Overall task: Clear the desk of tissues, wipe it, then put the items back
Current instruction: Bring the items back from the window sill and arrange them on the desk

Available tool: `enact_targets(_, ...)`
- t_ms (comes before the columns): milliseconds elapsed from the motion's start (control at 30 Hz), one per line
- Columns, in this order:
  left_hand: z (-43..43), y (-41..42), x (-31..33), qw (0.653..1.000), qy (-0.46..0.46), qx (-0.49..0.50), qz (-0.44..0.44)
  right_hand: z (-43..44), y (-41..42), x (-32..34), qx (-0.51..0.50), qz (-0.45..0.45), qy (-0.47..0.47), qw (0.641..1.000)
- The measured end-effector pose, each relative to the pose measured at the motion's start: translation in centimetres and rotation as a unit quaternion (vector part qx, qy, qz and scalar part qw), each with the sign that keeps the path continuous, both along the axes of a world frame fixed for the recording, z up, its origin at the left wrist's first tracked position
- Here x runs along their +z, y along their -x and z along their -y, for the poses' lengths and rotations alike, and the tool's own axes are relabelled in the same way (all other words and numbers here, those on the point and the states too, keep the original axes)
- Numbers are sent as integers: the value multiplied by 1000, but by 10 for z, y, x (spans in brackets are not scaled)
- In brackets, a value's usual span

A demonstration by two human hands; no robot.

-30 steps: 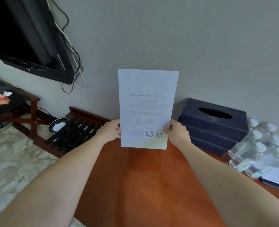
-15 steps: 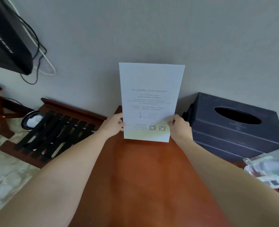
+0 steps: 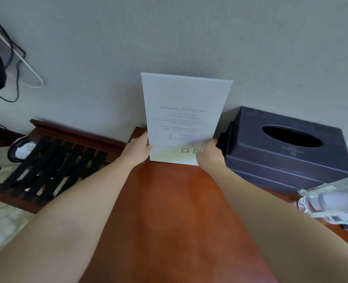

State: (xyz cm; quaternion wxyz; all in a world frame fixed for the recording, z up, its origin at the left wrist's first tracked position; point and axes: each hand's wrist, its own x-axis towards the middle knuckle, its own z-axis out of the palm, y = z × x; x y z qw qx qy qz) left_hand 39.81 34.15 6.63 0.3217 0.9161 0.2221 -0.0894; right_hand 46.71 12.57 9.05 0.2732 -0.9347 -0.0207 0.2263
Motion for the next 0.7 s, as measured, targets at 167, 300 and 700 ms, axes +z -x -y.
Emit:
enact_targets(167, 12, 11, 10, 998, 11, -8, -63, 0, 9, 6, 2, -27, 10, 1000)
enact_targets(300, 22, 26, 23, 995, -20, -21, -96, 6, 21, 18, 12, -33, 12, 999)
enact_targets(700, 122, 60, 94, 974, -95, -183, -91, 120, 82, 80, 88, -4, 3, 996)
